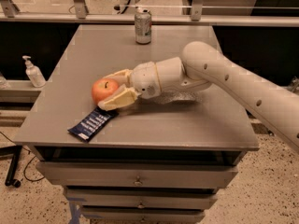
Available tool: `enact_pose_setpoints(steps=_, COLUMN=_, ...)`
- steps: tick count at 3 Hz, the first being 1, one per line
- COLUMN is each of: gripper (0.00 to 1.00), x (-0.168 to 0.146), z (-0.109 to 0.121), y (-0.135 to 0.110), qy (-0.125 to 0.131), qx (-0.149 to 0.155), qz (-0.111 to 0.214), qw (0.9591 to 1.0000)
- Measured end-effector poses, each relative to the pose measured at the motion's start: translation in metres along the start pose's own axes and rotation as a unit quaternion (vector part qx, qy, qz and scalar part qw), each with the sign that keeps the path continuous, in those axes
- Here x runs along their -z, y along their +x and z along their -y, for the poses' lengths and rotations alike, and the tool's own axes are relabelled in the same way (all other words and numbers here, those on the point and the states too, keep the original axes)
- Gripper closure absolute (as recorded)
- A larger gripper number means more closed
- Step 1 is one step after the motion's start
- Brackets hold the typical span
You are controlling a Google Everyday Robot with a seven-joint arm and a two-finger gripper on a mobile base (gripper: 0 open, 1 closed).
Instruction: Move apple near rxbar blueberry
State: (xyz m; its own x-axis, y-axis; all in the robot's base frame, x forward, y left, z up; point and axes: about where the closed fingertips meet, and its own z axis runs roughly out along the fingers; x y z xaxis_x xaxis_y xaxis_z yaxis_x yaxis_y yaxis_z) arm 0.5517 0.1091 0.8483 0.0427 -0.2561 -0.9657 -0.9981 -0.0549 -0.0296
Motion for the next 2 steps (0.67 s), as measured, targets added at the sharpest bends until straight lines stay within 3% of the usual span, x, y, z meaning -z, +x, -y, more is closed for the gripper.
enact_pose_setpoints(steps=2, gripper=0.12, x=-0.0097, z=0.0009, y=-0.0032, qy=-0.009, qx=0.001, qz=0.0, qw=1.0)
